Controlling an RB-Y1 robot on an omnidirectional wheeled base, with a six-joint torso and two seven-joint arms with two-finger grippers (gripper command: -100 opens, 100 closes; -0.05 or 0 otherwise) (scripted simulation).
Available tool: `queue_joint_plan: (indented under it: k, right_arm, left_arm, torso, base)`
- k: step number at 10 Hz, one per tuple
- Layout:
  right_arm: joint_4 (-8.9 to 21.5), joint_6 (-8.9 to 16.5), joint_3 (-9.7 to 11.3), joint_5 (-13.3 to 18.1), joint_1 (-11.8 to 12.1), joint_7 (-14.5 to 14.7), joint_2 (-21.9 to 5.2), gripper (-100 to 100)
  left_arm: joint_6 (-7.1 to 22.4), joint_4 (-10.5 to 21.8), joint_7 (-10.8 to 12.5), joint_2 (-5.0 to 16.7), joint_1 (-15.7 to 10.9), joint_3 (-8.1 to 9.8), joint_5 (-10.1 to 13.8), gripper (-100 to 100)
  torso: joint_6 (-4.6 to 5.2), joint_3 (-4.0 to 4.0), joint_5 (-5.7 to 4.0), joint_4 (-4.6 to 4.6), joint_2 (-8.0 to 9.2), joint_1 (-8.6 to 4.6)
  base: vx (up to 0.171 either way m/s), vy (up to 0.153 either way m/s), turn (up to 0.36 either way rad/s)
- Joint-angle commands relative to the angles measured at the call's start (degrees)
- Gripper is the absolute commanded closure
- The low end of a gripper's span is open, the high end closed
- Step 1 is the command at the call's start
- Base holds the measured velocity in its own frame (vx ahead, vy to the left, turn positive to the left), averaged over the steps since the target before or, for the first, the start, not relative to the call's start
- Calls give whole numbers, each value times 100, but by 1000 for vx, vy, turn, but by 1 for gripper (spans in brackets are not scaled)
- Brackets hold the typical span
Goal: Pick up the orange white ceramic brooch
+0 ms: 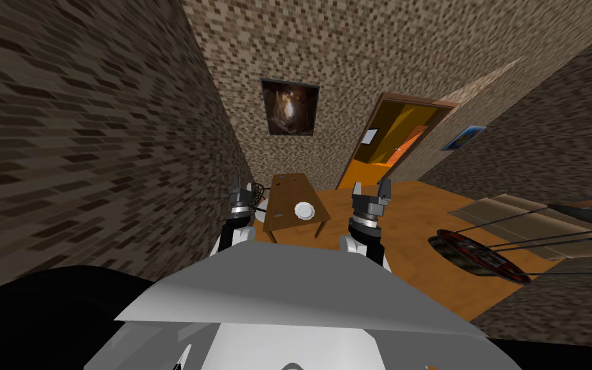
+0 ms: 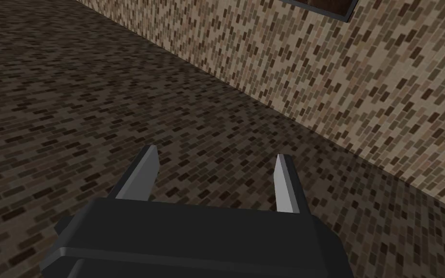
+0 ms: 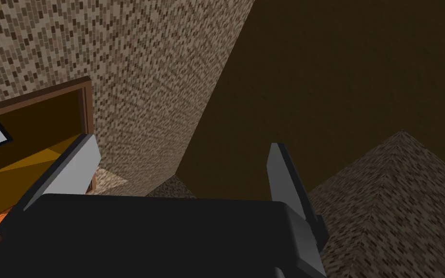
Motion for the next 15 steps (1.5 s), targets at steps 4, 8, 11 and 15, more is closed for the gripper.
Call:
queue_joint_plan:
  k: [4, 8, 11, 15]
  right_arm:
    - [0, 0, 0, 0, -1, 0, 0, 0]
    - [0, 0, 0, 0, -1, 0, 0, 0]
    - [0, 0, 0, 0, -1, 0, 0, 0]
    - [0, 0, 0, 0, 1, 0, 0, 0]
  left_arm:
    - [228, 375, 131, 702, -297, -51, 71, -100]
    - [666, 1077, 351, 1185, -826, -124, 210, -100]
    - [807, 1298, 414, 1278, -989, -141, 255, -100]
    - [807, 1298, 414, 1278, -989, -141, 255, -100]
  torso:
    - [2, 3, 2, 1, 6, 8]
    - [2, 5, -2, 2, 8, -10]
    - [2, 5, -3, 2, 9, -14]
    - [-3, -2, 1, -1, -4, 5]
  base:
    - [-18, 13, -108]
    - [-34, -16, -150]
    - [-27, -30, -91]
    - [4, 5, 15]
